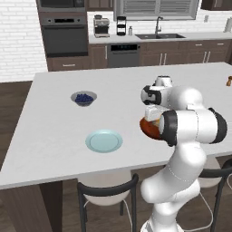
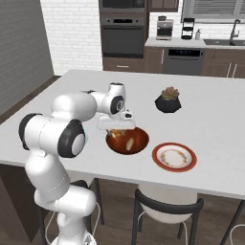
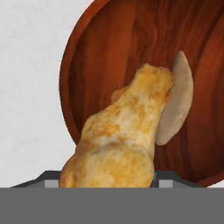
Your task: Pick the chicken drumstick and sweet potato from their plates and place them in the bowl. Then put the bowl in the fridge.
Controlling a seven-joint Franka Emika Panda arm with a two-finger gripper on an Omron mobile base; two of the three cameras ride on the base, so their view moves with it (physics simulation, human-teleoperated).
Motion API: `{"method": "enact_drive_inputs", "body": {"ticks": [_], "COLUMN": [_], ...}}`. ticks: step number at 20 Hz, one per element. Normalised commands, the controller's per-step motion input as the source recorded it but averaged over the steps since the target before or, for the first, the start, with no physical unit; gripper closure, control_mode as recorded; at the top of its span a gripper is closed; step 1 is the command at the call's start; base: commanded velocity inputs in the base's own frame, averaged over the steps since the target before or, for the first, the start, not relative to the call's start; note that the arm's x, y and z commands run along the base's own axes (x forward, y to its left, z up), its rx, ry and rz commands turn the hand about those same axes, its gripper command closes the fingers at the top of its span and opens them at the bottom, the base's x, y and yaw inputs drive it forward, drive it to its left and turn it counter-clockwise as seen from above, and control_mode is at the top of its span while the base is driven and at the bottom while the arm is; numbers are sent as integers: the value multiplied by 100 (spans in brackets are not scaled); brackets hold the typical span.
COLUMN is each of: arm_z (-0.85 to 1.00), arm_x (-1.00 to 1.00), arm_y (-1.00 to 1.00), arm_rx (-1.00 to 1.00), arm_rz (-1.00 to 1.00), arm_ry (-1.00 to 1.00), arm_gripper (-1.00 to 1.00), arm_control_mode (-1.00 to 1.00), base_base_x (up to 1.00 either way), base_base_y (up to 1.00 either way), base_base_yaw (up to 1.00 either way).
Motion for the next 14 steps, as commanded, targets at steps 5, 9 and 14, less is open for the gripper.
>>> {"method": "enact_drive_inputs", "body": {"ticks": [5,9,14], "arm_z": [-49,-16,-12], "arm_x": [31,51,42], "arm_y": [-7,0,-28], "arm_rx": [-18,-8,1], "arm_rz": [-54,-33,-15], "arm_ry": [0,-1,0], "arm_gripper": [100,100,100], "arm_control_mode": [-100,-100,-100], "base_base_x": [0,0,0], "base_base_y": [0,0,0], "base_base_yaw": [0,0,0]}}
